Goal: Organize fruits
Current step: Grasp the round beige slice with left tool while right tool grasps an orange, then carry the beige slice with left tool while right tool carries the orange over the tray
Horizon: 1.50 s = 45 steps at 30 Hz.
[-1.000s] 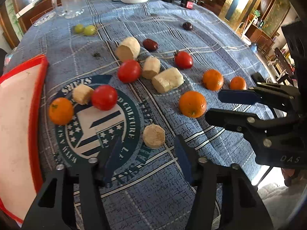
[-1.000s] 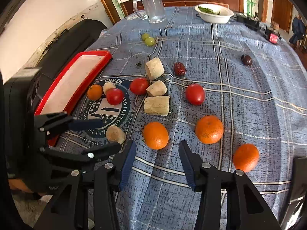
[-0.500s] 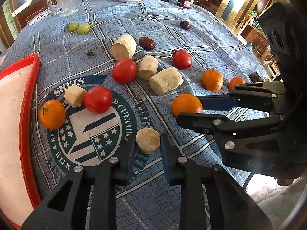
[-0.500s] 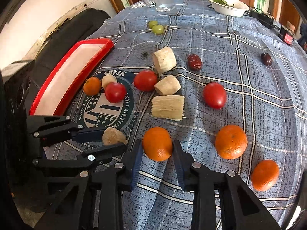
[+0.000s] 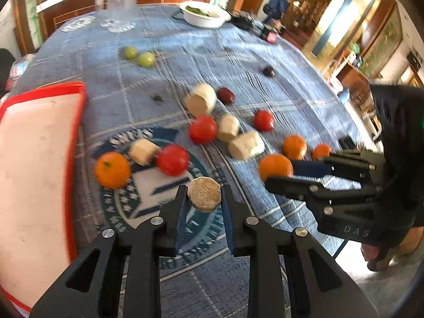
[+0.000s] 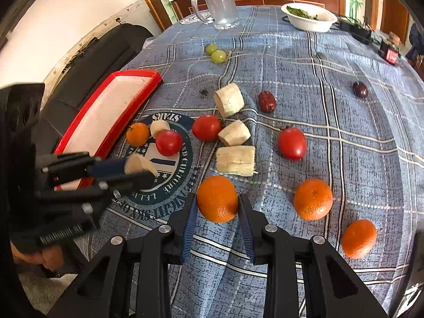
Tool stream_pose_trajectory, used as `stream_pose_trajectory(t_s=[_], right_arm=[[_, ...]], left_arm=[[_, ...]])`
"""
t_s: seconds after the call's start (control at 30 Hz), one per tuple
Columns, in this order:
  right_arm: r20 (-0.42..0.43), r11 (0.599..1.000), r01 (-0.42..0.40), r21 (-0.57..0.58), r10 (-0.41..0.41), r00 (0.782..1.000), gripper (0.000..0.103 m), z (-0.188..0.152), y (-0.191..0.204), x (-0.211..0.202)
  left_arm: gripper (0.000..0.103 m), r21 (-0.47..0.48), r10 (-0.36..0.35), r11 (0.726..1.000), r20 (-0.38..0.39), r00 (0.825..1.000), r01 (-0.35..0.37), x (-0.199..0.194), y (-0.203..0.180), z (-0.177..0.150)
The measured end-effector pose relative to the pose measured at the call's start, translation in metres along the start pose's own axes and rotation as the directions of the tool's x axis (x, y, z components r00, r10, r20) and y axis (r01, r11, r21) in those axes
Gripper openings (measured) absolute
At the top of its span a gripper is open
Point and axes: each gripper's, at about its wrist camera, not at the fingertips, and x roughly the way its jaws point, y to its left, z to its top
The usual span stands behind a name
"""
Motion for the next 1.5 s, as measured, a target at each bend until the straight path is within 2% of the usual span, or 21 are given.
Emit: stream_pose_trajectory(t_s=[0.2, 0.37, 0.53, 0.7, 1.0, 1.23, 1.4, 1.5], right_arm=[[0.015, 0.999, -0.005, -0.034, 0.005, 1.000, 0.032, 0.007, 0.014, -0.001], [0.016, 0.997, -0.028, -0.078, 0.029, 0.999, 0.032, 0.017, 0.032, 0.004], [0.016, 0.990, -0.063, -0.127, 0.065, 0.998, 0.032, 0.030, 0.054, 0.008], [0.011, 0.978, -0.108, -0.180, 0.112, 0.994, 0.031, 0.043, 0.083, 0.015], [-0.054, 0.943, -0.212, -0.257, 0.205, 0.977, 0.031, 0.056, 0.142, 0.039], [-0.135, 0.892, -0.307, -0.333, 0.277, 0.951, 0.031, 0.049, 0.185, 0.056], [-0.195, 0.851, -0.344, -0.397, 0.288, 0.937, 0.031, 0.038, 0.216, 0.072], [-0.216, 0.846, -0.351, -0.402, 0.285, 0.934, 0.031, 0.035, 0.225, 0.082]], left_arm=[[0.022, -0.100, 0.043, 0.994, 0.068, 0.997, -0.036, -0.027, 0.034, 0.006], [0.022, -0.195, 0.101, 0.978, 0.105, 0.989, -0.079, -0.048, 0.070, 0.000], [0.022, -0.274, 0.165, 0.953, 0.101, 0.981, -0.132, -0.061, 0.106, -0.018], [0.022, -0.324, 0.196, 0.932, 0.069, 0.978, -0.164, -0.062, 0.127, -0.038], [0.022, -0.334, 0.204, 0.925, 0.038, 0.978, -0.180, -0.066, 0.138, -0.068], [0.022, -0.387, 0.236, 0.900, 0.041, 0.971, -0.202, -0.078, 0.171, -0.079], [0.022, -0.405, 0.237, 0.891, 0.026, 0.971, -0.206, -0.077, 0.185, -0.085], [0.022, -0.390, 0.229, 0.898, 0.018, 0.973, -0.204, -0.073, 0.185, -0.086]])
